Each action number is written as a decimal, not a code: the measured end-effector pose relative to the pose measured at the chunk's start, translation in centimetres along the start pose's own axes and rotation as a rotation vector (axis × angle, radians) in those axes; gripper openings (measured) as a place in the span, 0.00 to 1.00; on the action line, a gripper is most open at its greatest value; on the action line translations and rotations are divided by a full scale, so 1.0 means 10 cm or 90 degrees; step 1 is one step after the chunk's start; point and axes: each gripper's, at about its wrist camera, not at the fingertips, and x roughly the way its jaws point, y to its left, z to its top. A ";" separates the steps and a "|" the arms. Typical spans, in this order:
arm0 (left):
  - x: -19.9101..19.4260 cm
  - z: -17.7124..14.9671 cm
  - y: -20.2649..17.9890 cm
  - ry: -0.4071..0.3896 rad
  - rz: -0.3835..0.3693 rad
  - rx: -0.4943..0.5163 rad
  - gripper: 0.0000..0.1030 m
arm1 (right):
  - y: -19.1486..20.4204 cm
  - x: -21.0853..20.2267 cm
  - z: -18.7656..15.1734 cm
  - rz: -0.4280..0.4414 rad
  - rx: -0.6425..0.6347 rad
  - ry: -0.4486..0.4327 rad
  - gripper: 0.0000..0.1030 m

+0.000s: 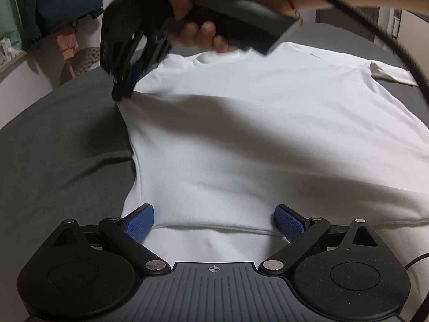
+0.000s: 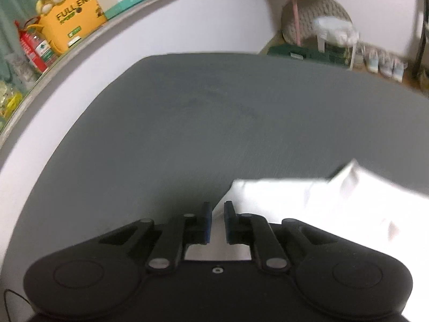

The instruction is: Fold clothes

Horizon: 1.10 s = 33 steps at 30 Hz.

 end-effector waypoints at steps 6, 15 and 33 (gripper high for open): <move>-0.03 -0.02 0.02 0.015 -0.002 -0.010 0.94 | 0.00 0.02 -0.05 -0.034 0.074 -0.072 0.11; -0.30 0.24 -0.16 -0.058 0.095 0.070 0.94 | -1.02 -2.06 -0.89 0.034 0.085 -0.189 0.52; -0.84 0.76 -0.98 -0.169 -0.014 -0.089 0.97 | -4.22 -4.64 -3.39 -0.485 0.455 -0.169 0.54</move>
